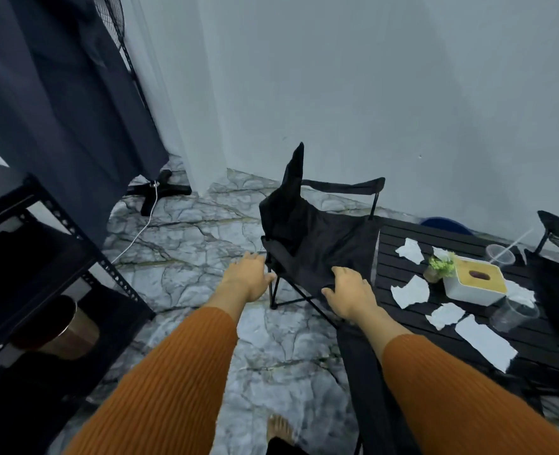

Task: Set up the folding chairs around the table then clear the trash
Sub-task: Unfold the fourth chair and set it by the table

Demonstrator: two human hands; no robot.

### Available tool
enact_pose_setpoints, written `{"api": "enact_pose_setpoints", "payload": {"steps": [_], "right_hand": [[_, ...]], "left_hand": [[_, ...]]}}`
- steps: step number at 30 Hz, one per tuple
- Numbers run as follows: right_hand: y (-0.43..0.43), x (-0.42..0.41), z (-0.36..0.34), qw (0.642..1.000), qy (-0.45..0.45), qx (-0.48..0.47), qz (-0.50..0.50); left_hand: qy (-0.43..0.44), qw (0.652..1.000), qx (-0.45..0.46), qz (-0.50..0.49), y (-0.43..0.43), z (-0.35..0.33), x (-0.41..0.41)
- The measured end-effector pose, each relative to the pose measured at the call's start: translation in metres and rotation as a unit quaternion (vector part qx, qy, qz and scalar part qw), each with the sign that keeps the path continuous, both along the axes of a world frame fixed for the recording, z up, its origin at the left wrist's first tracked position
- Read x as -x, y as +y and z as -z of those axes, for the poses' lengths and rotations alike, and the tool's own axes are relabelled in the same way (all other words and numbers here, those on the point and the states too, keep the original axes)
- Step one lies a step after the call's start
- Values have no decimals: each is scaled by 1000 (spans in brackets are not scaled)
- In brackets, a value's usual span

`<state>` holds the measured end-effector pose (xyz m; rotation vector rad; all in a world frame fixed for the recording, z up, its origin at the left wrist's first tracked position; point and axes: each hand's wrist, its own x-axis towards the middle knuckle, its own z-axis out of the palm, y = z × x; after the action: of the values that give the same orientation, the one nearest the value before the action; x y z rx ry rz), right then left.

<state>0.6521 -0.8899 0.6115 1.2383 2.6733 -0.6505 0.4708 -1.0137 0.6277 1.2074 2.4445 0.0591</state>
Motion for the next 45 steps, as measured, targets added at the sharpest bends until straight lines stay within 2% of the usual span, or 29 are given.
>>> {"api": "enact_pose_setpoints", "payload": {"steps": [10, 16, 30, 35, 45], "right_hand": [[92, 142, -18, 999, 35, 2, 34], [134, 205, -13, 996, 54, 30, 70], [210, 372, -24, 961, 93, 13, 259], [232, 413, -20, 943, 108, 19, 313], [319, 434, -2, 913, 67, 4, 402]], "left_hand": [[5, 996, -88, 21, 108, -24, 144], [-47, 993, -102, 35, 157, -18, 218], [-42, 974, -80, 207, 296, -31, 418], [-39, 961, -75, 263, 349, -25, 458], [-47, 915, -81, 392, 486, -15, 468]]}}
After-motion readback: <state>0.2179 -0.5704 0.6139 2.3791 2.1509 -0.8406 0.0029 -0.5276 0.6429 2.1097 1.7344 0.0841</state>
